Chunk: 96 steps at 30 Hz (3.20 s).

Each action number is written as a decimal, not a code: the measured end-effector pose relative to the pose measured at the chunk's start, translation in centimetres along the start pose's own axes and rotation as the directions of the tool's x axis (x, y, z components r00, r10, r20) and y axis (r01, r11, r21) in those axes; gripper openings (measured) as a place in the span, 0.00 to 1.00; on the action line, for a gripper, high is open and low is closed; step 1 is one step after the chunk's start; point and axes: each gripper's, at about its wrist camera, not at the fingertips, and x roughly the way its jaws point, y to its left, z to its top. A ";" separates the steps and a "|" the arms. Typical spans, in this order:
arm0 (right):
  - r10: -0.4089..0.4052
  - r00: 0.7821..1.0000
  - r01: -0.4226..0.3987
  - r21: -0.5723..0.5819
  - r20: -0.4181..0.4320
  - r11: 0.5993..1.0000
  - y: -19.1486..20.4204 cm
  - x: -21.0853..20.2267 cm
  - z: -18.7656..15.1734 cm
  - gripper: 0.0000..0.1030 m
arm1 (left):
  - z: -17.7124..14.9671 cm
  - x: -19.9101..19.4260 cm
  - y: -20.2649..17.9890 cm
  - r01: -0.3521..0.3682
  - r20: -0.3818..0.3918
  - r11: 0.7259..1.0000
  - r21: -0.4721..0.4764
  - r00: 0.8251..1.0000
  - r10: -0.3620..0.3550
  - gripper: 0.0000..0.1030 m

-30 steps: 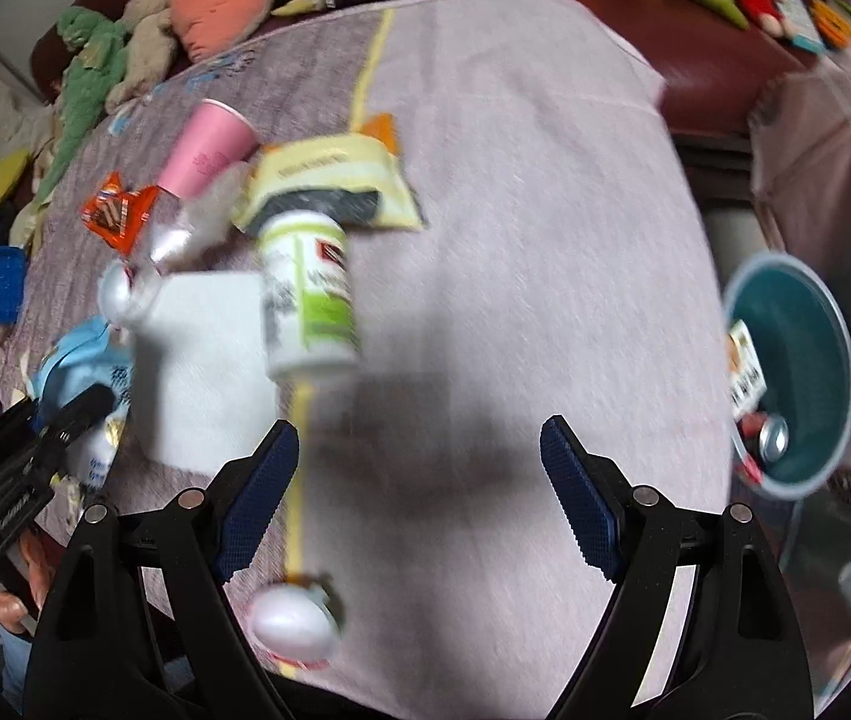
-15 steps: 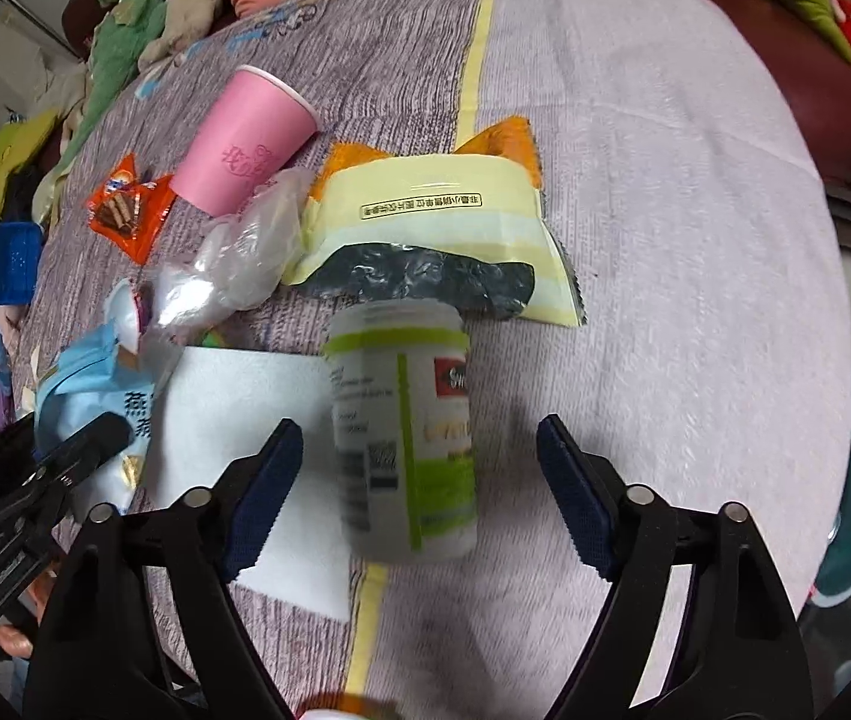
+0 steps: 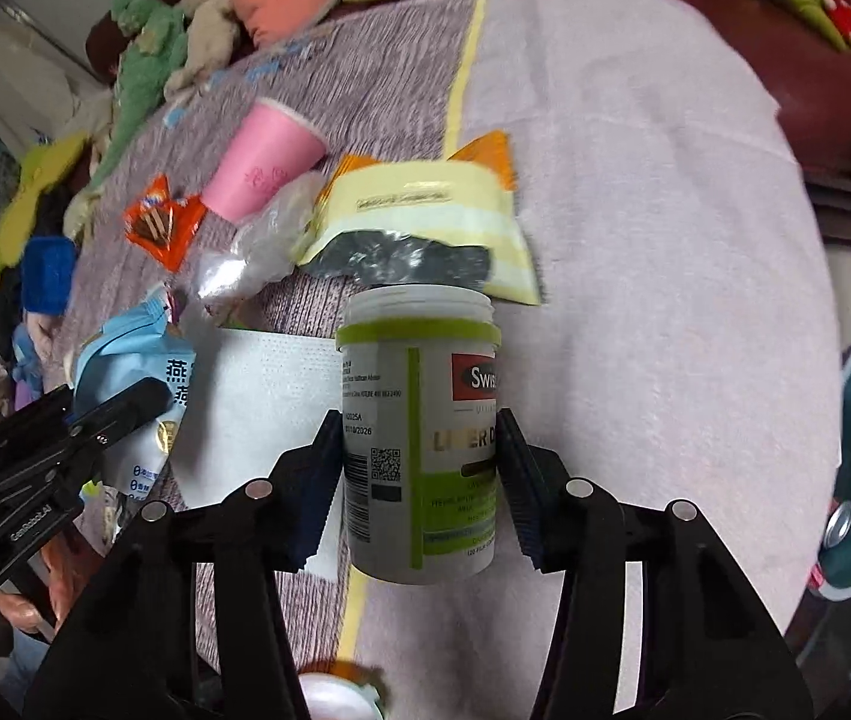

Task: Collect trash
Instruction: 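Grasp the white pill bottle with the right tool while the left tool holds the wrapper, then carry the wrapper and pill bottle over the teal bin and open both tools, then move both tools back over the table toward the white paper towel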

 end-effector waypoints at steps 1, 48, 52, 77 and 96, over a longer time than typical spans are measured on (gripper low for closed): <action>0.006 1.000 -0.006 0.007 0.010 1.000 -0.5 -0.6 -0.1 0.47 | 0.1 -0.1 -0.6 0.000 0.002 1.000 0.007 1.000 0.000 0.22; -0.204 0.952 0.038 0.571 0.229 0.820 -36.0 -16.5 -13.3 0.47 | 1.7 22.2 -38.9 0.149 -0.297 0.902 0.405 0.954 -0.024 0.64; -0.197 0.955 0.039 0.567 0.220 0.823 -36.2 -16.0 -13.1 0.47 | 1.6 22.8 -38.8 0.141 -0.313 0.905 0.402 0.950 -0.009 0.65; -0.159 0.974 0.064 0.473 0.164 0.879 -32.5 -12.6 -9.6 0.59 | 1.7 18.4 -31.7 0.130 -0.281 0.951 0.280 0.958 -0.048 0.83; -0.224 0.964 0.136 0.461 0.142 0.877 -26.4 -14.1 -9.7 0.73 | 0.9 12.3 -25.7 0.146 -0.206 0.962 0.230 0.974 -0.098 0.85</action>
